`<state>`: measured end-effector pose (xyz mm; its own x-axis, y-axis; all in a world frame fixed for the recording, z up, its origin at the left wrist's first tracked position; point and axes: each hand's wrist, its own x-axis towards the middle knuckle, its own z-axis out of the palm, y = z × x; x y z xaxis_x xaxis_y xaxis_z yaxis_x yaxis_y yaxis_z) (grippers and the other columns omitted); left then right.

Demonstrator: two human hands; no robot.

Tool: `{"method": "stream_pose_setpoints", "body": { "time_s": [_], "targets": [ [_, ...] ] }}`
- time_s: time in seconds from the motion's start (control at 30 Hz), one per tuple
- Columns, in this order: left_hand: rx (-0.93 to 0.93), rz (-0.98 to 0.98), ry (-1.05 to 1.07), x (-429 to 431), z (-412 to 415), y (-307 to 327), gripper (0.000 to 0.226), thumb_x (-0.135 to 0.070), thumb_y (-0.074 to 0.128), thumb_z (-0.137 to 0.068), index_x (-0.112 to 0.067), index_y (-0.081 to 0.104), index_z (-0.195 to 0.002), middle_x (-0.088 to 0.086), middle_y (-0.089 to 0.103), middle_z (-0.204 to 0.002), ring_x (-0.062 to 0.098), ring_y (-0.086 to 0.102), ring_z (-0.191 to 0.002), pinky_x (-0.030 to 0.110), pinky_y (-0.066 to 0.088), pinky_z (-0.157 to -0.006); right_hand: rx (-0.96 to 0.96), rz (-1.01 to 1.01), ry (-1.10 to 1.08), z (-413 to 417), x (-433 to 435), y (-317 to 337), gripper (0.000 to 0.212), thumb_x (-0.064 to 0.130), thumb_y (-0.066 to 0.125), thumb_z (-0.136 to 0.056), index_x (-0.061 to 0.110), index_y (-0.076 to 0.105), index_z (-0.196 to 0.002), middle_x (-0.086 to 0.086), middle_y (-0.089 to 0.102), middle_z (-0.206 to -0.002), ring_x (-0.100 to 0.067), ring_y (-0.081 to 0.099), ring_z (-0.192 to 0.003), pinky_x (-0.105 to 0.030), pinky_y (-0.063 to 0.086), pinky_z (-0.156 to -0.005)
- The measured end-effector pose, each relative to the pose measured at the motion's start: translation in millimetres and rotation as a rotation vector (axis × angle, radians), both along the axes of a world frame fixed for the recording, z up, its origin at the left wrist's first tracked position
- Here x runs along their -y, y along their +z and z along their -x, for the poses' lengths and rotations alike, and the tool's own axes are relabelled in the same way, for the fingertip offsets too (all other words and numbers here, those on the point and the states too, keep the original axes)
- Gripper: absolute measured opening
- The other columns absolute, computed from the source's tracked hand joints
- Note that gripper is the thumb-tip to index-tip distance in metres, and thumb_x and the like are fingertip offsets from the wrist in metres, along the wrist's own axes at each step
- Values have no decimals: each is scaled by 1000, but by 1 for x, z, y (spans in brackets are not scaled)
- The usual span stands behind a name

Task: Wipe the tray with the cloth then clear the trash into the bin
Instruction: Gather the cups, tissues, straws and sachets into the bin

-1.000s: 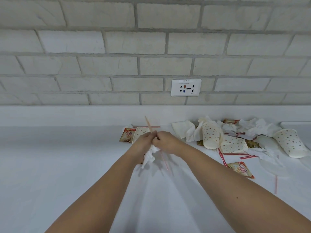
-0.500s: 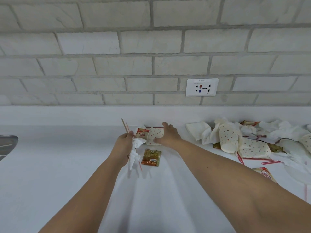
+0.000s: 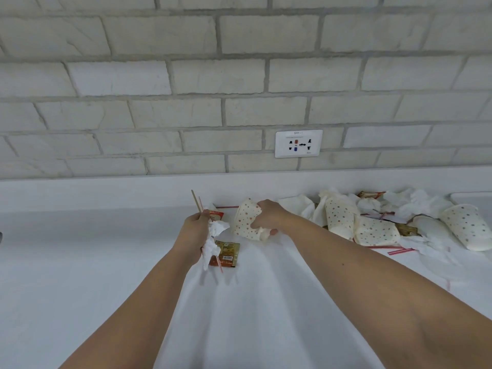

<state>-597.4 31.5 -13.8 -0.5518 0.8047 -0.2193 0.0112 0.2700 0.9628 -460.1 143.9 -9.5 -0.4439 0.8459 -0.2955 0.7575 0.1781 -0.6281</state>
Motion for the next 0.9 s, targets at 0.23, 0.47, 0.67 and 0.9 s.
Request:
{"method": "stream_pose_setpoints", "body": {
  "time_s": [0.23, 0.47, 0.67, 0.9],
  "targets": [
    [-94, 20, -143, -15, -65, 18, 33, -24, 36, -101, -11, 54, -77, 6, 55, -78, 16, 49, -64, 24, 37, -58, 26, -199, -47, -75, 25, 45, 52, 33, 64, -88, 4, 51, -129, -9, 57, -128, -25, 55, -113, -27, 44, -76],
    [-37, -32, -415, -20, -154, 22, 36, -23, 38, -99, -9, 48, -67, 10, 48, -65, 21, 43, -55, 27, 32, -52, 102, -232, -195, -175, 62, 70, 34, 29, 72, -81, 5, 57, -101, -10, 61, -105, -22, 55, -91, -24, 38, -60],
    [-13, -18, -555, -14, -240, 23, 36, -28, 40, -99, -12, 51, -68, 9, 51, -74, 20, 45, -59, 26, 34, -54, 140, -237, -341, -264, 110, 84, 66, 20, 76, -77, 8, 38, -131, -8, 53, -112, -22, 50, -94, -25, 42, -66],
    [-4, -16, -749, 16, -350, 22, 34, -31, 40, -99, -14, 54, -74, 11, 56, -87, 23, 51, -69, 28, 39, -62, 147, -207, -459, -368, 166, 90, 61, 16, 72, -80, 16, 41, -132, -9, 54, -119, -26, 60, -96, -35, 55, -78]
  ]
}}
